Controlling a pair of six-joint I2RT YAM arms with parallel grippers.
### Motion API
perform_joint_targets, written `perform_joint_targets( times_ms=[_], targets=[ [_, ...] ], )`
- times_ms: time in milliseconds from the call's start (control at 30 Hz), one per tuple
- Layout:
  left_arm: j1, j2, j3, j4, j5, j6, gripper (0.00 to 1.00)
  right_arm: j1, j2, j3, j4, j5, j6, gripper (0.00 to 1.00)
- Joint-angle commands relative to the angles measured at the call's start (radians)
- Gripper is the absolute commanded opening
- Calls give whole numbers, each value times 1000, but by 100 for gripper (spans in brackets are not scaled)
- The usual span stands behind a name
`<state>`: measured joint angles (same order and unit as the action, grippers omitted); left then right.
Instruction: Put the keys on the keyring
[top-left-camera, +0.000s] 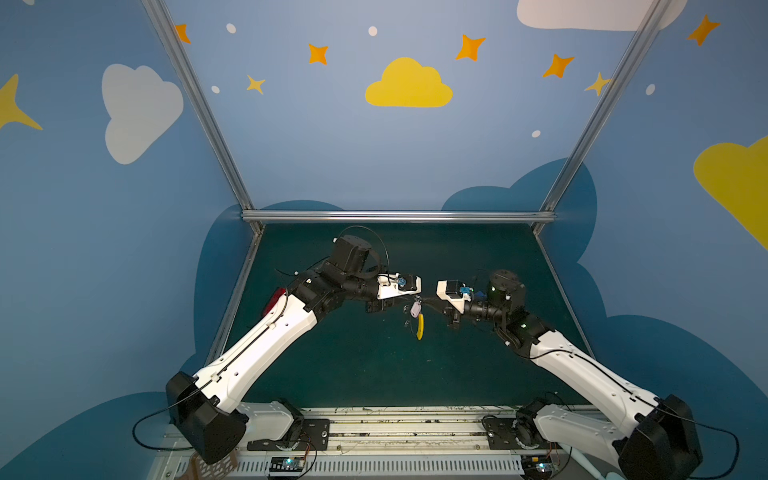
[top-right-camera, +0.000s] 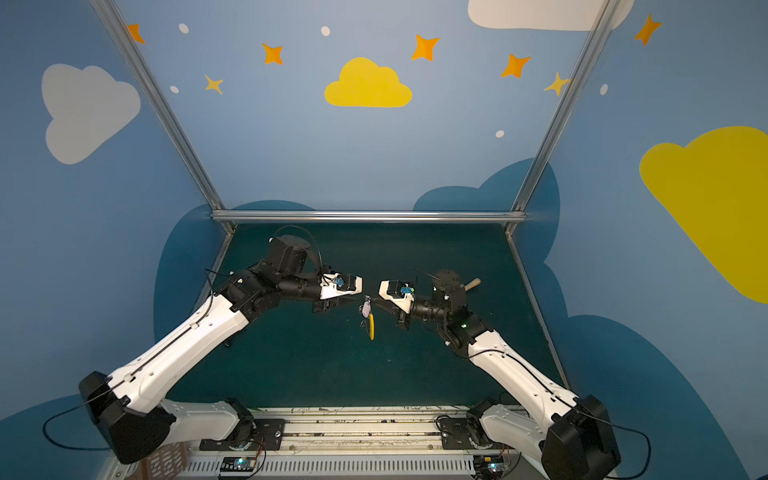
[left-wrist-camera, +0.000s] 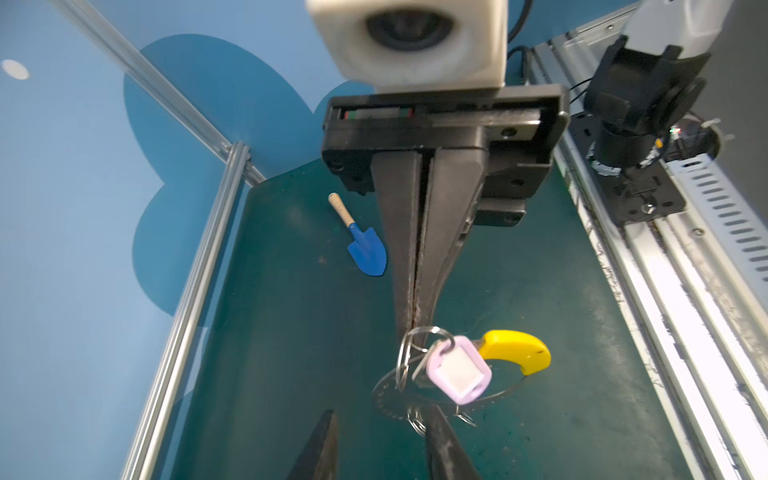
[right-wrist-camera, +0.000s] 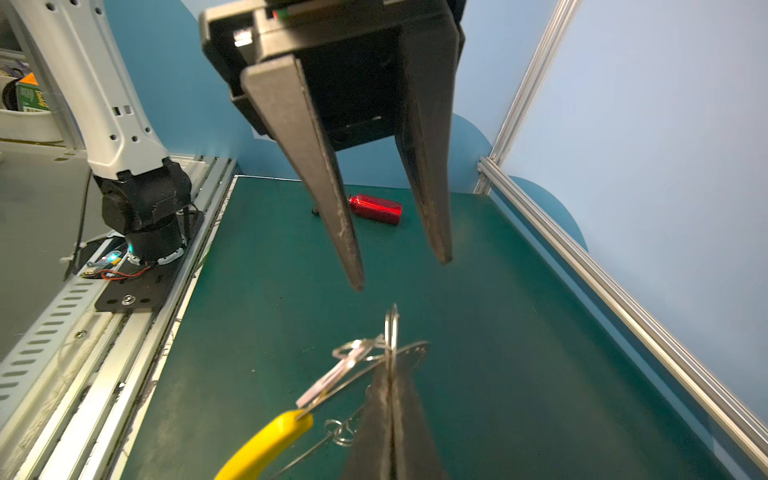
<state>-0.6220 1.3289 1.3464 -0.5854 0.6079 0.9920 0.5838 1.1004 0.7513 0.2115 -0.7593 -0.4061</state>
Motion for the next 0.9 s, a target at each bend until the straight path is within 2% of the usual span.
perform_joint_targets(
  times_ms=[0,333,567,867],
  targets=[
    [4,25,29,-65,65,28,34,-4,-2,33,-12,-57,-20,0],
    [-15,56,54,-87,79,50,25,-2,16,60,-65,-101,-65,0],
    [-37,62,57,-105,86,69,24,-2,24,72,-98,-107,-91,0],
    [-50,81,71,-121,76,86,12,-1,28,82,-136,-113,-120,0]
  ],
)
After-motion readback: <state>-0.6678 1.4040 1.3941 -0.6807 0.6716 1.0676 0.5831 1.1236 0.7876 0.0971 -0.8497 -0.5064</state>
